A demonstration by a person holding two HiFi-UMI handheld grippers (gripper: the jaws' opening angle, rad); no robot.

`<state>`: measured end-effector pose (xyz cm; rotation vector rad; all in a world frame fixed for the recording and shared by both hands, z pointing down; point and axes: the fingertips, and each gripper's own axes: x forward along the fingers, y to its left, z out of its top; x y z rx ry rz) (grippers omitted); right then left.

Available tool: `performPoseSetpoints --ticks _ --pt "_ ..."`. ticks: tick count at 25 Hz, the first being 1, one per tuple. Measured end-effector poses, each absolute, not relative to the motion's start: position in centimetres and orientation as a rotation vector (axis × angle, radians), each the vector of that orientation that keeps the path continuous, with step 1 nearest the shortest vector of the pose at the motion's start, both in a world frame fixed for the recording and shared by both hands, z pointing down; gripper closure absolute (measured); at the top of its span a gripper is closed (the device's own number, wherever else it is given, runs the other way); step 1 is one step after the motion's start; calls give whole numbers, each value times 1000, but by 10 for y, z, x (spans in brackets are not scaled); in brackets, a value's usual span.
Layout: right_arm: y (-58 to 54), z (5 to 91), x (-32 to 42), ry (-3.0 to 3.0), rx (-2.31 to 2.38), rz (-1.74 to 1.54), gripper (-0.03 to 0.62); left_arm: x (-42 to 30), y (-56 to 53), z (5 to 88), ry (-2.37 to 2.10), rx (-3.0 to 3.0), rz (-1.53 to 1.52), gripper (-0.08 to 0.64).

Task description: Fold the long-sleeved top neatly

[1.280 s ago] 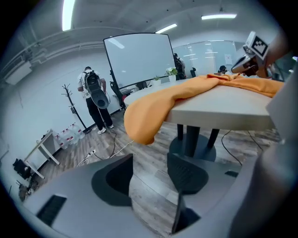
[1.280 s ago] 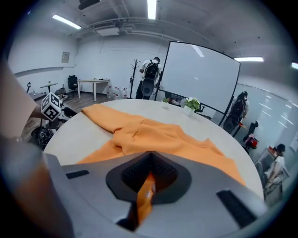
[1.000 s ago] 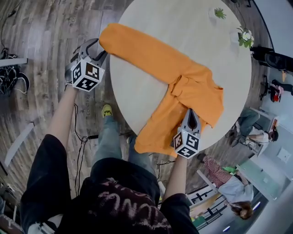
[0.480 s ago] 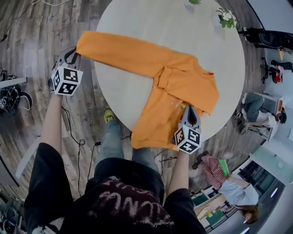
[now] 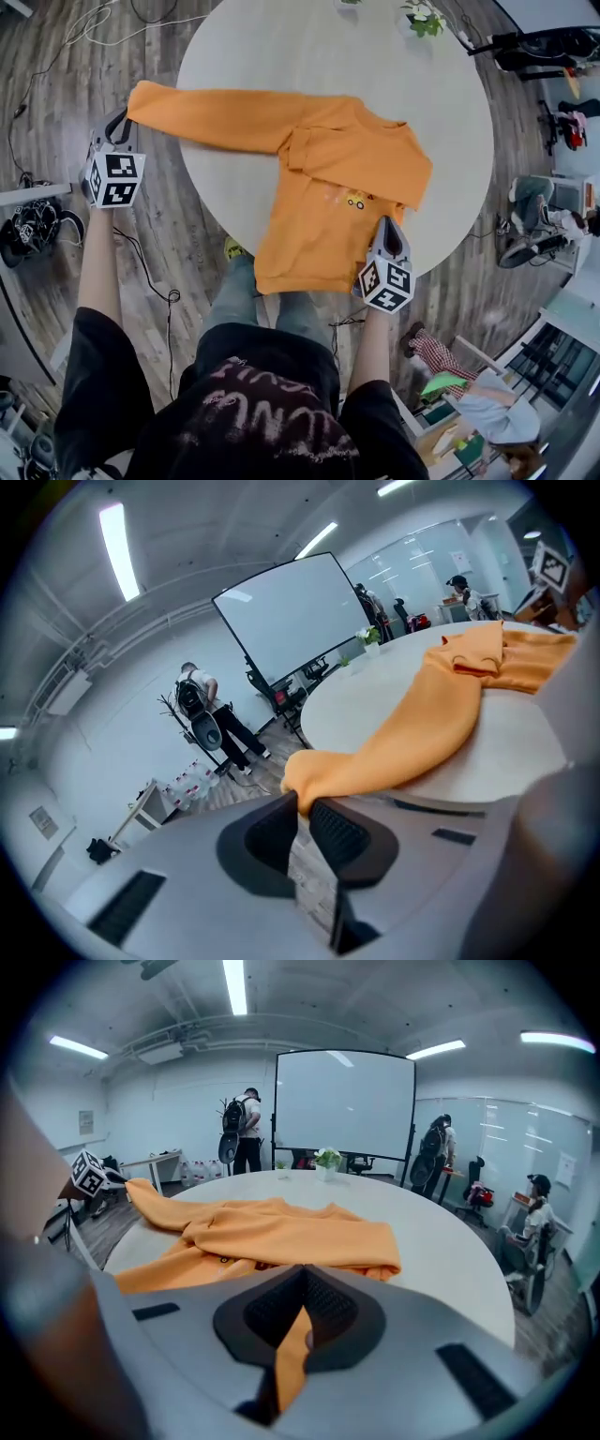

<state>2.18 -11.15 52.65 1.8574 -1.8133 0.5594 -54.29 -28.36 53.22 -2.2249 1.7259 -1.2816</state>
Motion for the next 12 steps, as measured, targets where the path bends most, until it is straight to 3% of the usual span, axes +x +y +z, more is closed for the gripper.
performPoseSetpoints --ticks 6,12 --pt "-93 521 57 -1841 1903 567 588 -487 -291 474 1687 -2172 -1200 514" --pt "-67 512 100 -1856 1954 564 588 -384 -295 416 1575 -2164 -1083 514"
